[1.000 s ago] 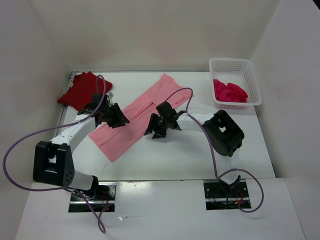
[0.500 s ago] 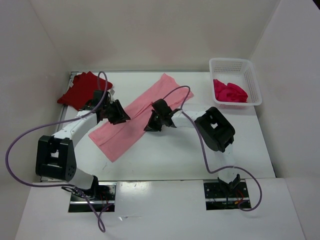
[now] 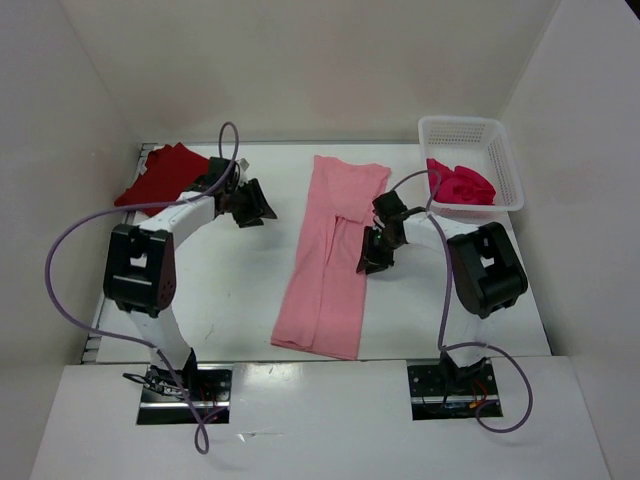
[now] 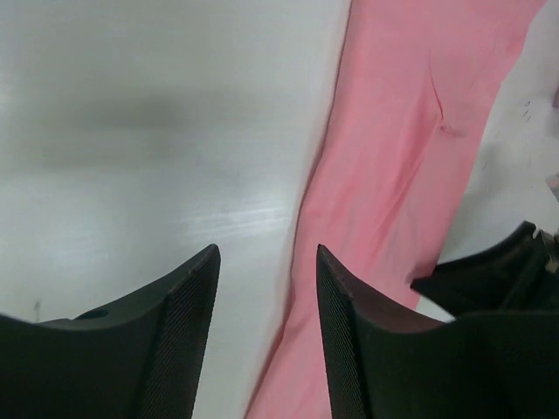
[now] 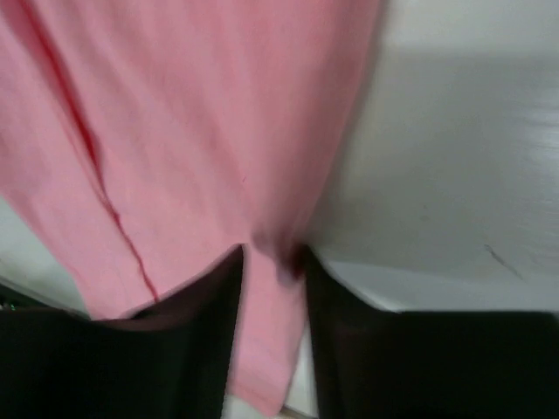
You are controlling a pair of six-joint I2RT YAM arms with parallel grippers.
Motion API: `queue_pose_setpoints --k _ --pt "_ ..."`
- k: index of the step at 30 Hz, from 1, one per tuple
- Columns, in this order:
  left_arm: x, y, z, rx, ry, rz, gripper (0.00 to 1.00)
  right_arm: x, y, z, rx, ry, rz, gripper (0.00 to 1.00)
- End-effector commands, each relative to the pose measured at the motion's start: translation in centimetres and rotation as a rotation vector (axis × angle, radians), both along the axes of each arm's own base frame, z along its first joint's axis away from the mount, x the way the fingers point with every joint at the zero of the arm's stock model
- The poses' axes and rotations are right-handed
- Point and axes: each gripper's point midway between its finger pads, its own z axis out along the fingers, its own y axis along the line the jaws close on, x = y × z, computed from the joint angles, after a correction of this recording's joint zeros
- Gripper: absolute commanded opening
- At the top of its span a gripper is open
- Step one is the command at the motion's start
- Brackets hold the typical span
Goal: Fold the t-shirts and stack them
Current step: Rotate the tshirt 90 degrees
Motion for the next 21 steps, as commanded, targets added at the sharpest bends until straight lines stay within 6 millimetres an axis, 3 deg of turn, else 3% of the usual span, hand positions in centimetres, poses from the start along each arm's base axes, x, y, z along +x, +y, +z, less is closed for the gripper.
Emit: queue_pose_setpoints --k 1,2,4,5,7,8,10,12,13,15,16,21 --pt "3.0 -1.9 0.3 -0.03 -0.072 -0.07 0.56 -1.1 -1.0 2.4 -0.023 -0.043 0.105 0.45" --pt "3.4 -2.6 -0.9 -0.035 -0.055 -0.085 0.57 -0.3 -1.5 3.0 -0.017 -0.064 0.082 0.49" --pt "5.2 -3.5 -0.4 -0.041 -0.094 -0.097 0.58 0.7 -1.8 3.8 0.006 -0.086 0.052 0.5" --pt "5.7 -3.5 -1.8 -0.031 -0.076 -0.105 0.59 1.4 -1.7 4.4 0.024 -0.105 0.046 0.5" --pt "7.2 -4.7 -1.2 -0.054 -0.101 -0.13 0.59 2.2 -1.5 5.0 0.051 -0.127 0.044 0.5" --pt "7.8 -5.0 -2.4 -0.059 -0.09 -0.136 0.59 2.2 -1.0 5.3 0.078 -0.128 0.043 0.5" --pt "8.8 -5.7 -2.7 -0.06 -0.094 -0.146 0.59 2.8 -0.8 5.8 0.091 -0.157 0.033 0.5" --pt "10.4 -6.8 -3.2 -0.07 -0.101 -0.163 0.56 3.0 -0.7 6.4 0.1 -0.175 0.026 0.5" --pt "10.8 -6.9 -4.8 -0.067 -0.076 -0.163 0.56 3.1 -0.7 6.7 0.102 -0.184 0.026 0.5" --pt "12.4 -7.9 -4.1 -0.072 -0.108 -0.174 0.53 3.2 -0.4 7.7 0.125 -0.207 0.024 0.5" --pt "12.8 -8.0 -5.4 -0.07 -0.095 -0.174 0.53 3.5 -0.3 8.3 0.133 -0.233 0.025 0.5" --pt "14.6 -10.0 -7.0 -0.102 -0.077 -0.186 0.45 3.0 0.3 8.9 0.183 -0.223 0.001 0.5"
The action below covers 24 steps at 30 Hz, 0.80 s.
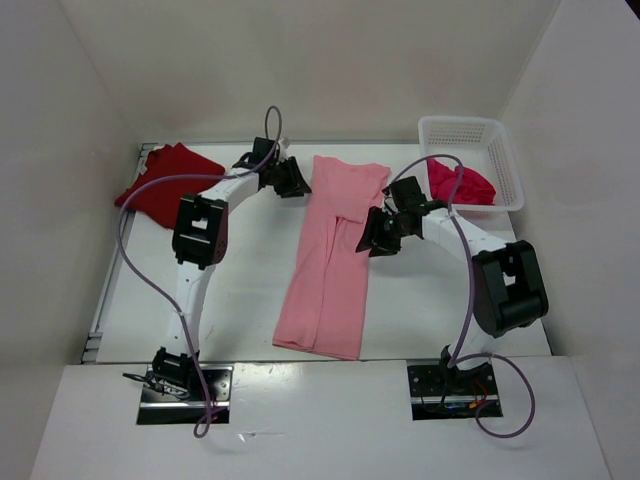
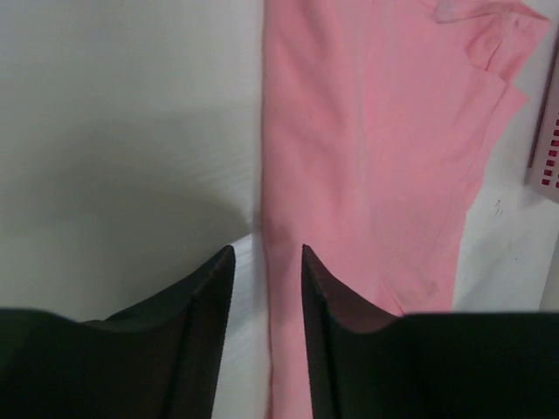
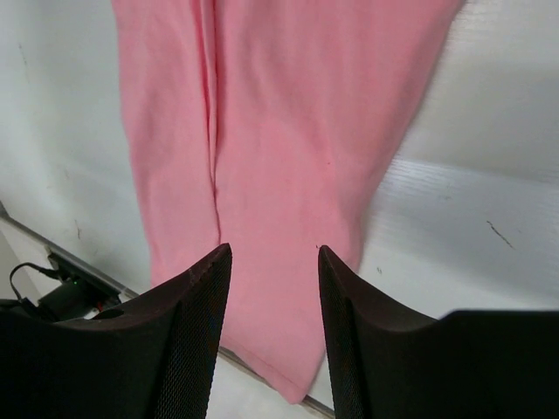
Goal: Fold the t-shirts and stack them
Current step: Rotate the tshirt 90 degrees
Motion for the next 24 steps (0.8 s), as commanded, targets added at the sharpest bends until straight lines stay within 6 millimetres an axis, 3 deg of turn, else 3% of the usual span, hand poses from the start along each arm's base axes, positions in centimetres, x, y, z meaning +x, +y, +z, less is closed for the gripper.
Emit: queue_pose_setpoints --k 1,2,3,5,6,10,14,18,21,22,24 --pt "0.3 -2.1 -2.6 -0.021 0.027 -0.059 0.42 1.0 1.1 3.1 0.075 -0.086 -0.001 0.5" --pt "1.2 -2.5 -1.6 -0.044 0.015 -0.053 0.36 0.9 1.0 2.9 0.075 -0.086 -0.001 0.5" --pt "1.4 -2.6 -2.8 -0.046 0.03 -0.047 0.31 0.9 1.0 2.8 0.075 -0.086 -0.001 0.5" --pt "2.3 -3.0 -2.4 -0.068 0.018 -0.029 0.22 1.2 1.1 3.3 0.081 -0.107 0.0 0.5" --pt "2.8 -3.1 -2.2 -0.078 0.006 -0.023 0.12 0.9 0.9 3.3 0.09 -0.101 -0.003 0.5" --pt "3.7 -3.1 -2.1 -0.089 0.003 0.024 0.01 1.0 0.6 3.4 0.094 -0.104 0.001 0.51" --pt "6.5 1.8 0.7 -0.072 -0.054 0.168 0.0 1.3 -0.2 3.5 0.082 -0.112 -0.015 0.53" --pt "7.9 4.6 2.7 -0.042 -0.099 0.264 0.0 0.6 -0.4 2.7 0.072 -0.09 -0.009 0.53" --pt "8.1 6.4 2.4 -0.039 -0.076 0.346 0.0 -0.2 -0.5 2.6 0.07 -0.071 0.004 0.53" --pt "8.4 6.4 2.5 -0.05 -0.089 0.351 0.02 -0.4 -0.6 2.6 0.067 -0.063 0.003 0.53" --pt "8.2 6.3 2.7 -0.076 -0.08 0.326 0.18 -0.5 -0.8 2.7 0.054 -0.07 0.005 0.55"
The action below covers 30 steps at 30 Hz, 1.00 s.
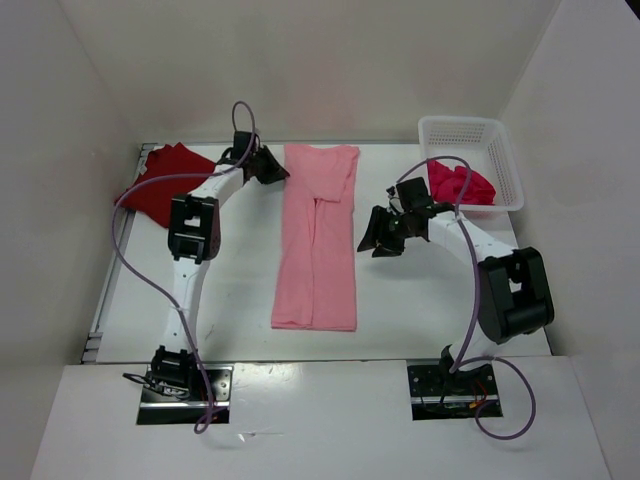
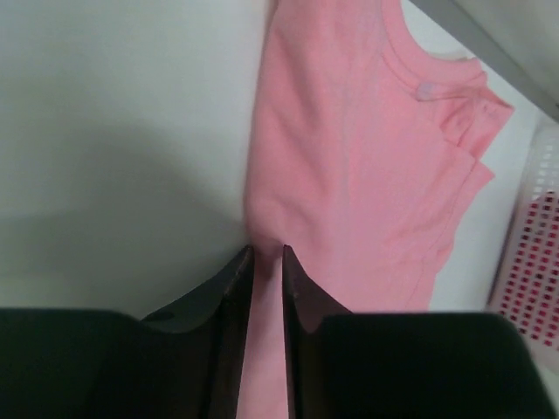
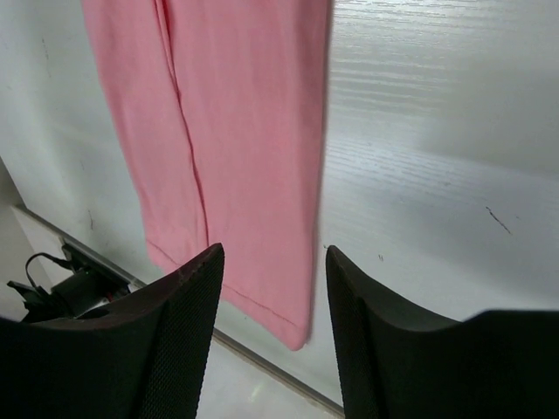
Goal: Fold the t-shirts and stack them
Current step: Rotate the tshirt 90 degrees, then grab the bottom of the folded rectangular tshirt with both arms
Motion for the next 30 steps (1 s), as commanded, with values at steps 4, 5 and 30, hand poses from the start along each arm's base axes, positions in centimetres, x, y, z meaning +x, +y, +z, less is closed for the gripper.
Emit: queue_pose_setpoints --k 4,5,30 --pt "-1.3 1.4 4.9 0.015 -0.087 0.022 0.66 -1.5 -0.3 1.8 0.033 -0.041 -0.002 0.58" --pt "-3.5 2.0 4.7 0.038 -0.06 0.03 0.8 -2.5 -0.2 1.0 0.048 -0.004 -0.013 0.58" --pt "-46.3 2.4 -0.6 -0.035 0.545 -0.157 0.64 -13.8 3.8 -5.8 -0.025 0.236 -0.104 0.49"
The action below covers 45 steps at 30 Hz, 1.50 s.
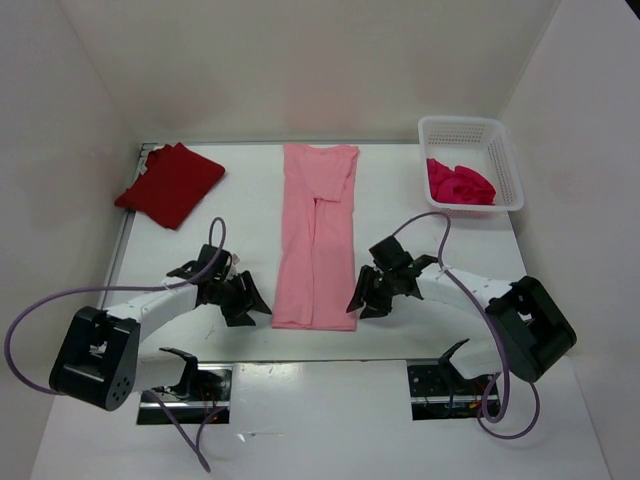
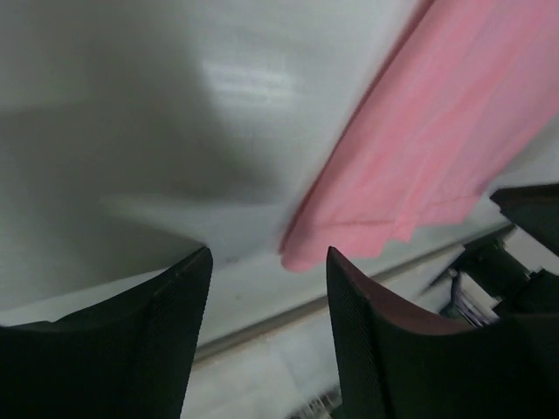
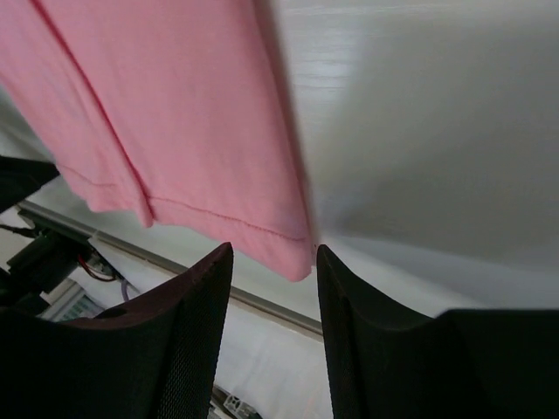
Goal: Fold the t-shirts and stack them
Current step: Grab the bottom of the folded rectangular tshirt with both arms
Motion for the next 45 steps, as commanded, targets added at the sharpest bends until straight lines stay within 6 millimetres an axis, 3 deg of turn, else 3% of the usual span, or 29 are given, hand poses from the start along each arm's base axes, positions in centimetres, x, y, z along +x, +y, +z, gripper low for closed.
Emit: queue_pose_setpoints --k 1,6,9,16,21,23,25,27,31,36,39,42,43,45 --pt "-1.4 -1.1 -0.1 -0.045 0.062 -0.024 0.65 0.1 -0.7 -0.6 -0.038 -0.007 -0.059 0.49" --pt "-1.4 -2.1 -1.4 -0.046 0.105 -0.098 0.65 -1.1 -1.2 -1.5 -0.035 0.034 -0.08 0.49" --pt "-1.2 -2.4 -1.8 -0.039 0.128 -0.109 0.61 -1.9 -0.9 -2.0 -0.042 0.059 -0.056 0.43" --pt "-0.9 -2.7 -1.7 -0.045 0.125 -0.129 0.4 -1.8 0.1 -2.0 -0.005 0.064 -0.039 0.38" --pt "-0.9 -2.5 -2.0 -0.033 0.126 -0.133 0.28 -1.8 0.4 -2.4 0.007 0.07 -0.044 0.27" --pt "-1.0 -2.6 -1.9 -0.042 0.129 -0.136 0.2 -1.8 0.3 -2.6 0.001 0.077 -0.044 0.25" --pt "-0.8 -2.8 -1.8 -0.053 0.119 -0.14 0.11 -1.5 0.6 -2.0 0.015 0.059 -0.044 0.17" --pt "-0.3 -3.0 -1.3 -0.06 0.104 -0.133 0.06 -1.6 0.5 -1.8 0.015 0.059 -0.044 0.09" --pt "-1.4 -2.8 -0.2 -0.068 0.114 -0.145 0.0 -3.3 -0.2 -1.7 -0.009 0.105 -0.03 0.01" --pt "-5.2 -2.9 1.5 -0.113 0.177 -0.178 0.0 -7.1 -0.6 -0.1 0.037 0.173 0.004 0.0" --pt "-7.3 -2.3 2.0 -0.112 0.255 -0.215 0.0 -8.4 -1.0 1.1 0.056 0.202 0.008 0.0" --pt "-9.2 -3.5 3.1 -0.145 0.316 -0.293 0.0 -9.3 -1.2 2.2 0.08 0.22 0.013 0.0" --pt "-9.3 -3.8 3.6 -0.143 0.319 -0.308 0.0 -9.4 -1.1 2.6 0.087 0.221 0.027 0.0" --pt "-7.3 -4.6 5.3 -0.133 0.263 -0.325 0.0 -8.9 -1.1 3.5 0.068 0.204 0.044 0.0"
